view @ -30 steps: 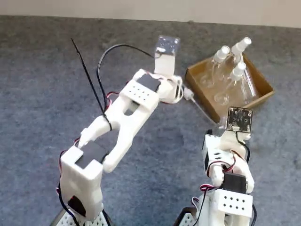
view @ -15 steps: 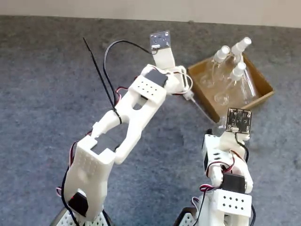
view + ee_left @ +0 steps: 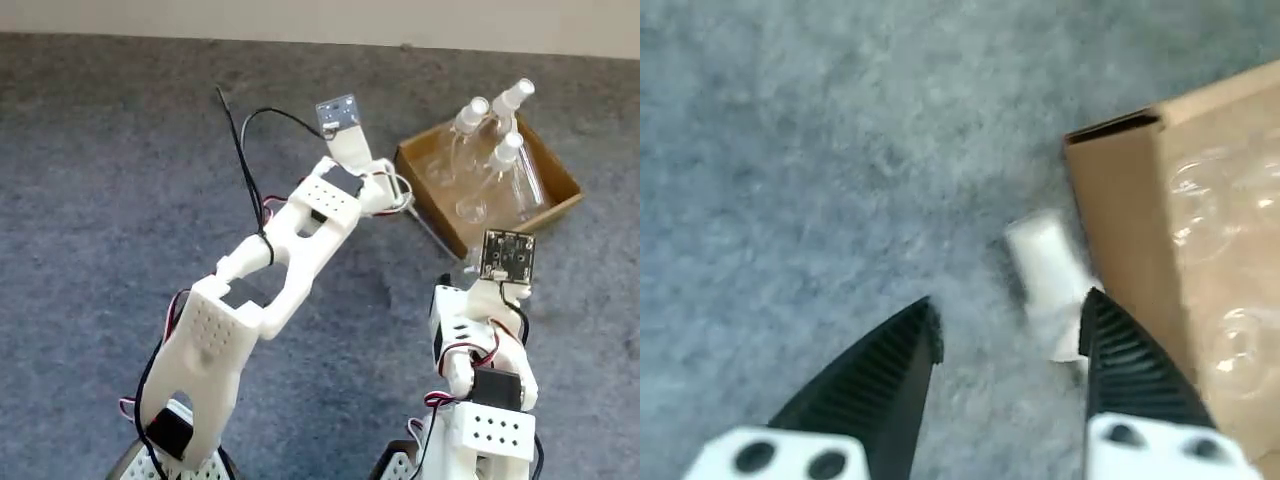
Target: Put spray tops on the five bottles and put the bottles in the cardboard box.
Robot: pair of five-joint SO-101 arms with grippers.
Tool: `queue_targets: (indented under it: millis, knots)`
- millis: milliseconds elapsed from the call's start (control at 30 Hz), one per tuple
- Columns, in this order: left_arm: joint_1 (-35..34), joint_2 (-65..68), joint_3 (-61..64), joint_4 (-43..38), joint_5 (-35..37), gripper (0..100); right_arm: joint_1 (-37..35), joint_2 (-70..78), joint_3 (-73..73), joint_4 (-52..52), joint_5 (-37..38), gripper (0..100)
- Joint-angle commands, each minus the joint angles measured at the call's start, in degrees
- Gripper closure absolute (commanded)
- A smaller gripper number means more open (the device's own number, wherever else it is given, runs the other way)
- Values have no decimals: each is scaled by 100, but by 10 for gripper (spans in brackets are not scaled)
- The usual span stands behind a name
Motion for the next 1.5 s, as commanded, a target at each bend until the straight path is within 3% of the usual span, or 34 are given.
queue_targets:
  millis: [0,433,1000,1100,1200,1467]
  knots:
    - [127,-84,-453,-229,62,814,40,-84,-66,-145,-18,868]
    - [171,277,-479,-642,62,814,31,-84,-57,-145,-18,868]
    - [532,769,-927,-387,70,819,31,-84,-57,-145,-9,868]
    - [532,778,-936,-387,70,868,31,-84,-57,-145,-9,868]
    - [523,778,-945,-422,35,994,31,-84,-57,-145,-9,868]
    - [418,734,-945,-299,26,951,31,-84,-57,-145,-9,868]
